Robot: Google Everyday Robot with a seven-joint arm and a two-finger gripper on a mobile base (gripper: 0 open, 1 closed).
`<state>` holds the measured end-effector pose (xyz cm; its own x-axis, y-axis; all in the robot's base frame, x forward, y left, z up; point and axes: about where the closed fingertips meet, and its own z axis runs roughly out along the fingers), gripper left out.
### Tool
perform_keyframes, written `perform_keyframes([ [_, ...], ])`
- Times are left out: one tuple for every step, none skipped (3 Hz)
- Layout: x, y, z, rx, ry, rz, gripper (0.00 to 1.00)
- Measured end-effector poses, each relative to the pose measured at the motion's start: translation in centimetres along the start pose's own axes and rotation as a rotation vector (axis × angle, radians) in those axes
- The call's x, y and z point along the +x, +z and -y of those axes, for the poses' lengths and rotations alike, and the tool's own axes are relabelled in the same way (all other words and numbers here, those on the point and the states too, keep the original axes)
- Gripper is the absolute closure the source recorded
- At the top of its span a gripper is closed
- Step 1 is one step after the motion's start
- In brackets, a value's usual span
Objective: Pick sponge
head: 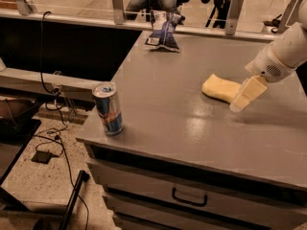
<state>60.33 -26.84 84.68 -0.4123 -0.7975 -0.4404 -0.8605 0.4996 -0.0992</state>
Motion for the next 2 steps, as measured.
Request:
perform_keyframes([
  [-0.05,0.25,-0.05,-0.004,-0.001,-0.001,0.16],
  [-0.09,0.50,-0.09,-0.008,-0.002,-0.001,0.39],
])
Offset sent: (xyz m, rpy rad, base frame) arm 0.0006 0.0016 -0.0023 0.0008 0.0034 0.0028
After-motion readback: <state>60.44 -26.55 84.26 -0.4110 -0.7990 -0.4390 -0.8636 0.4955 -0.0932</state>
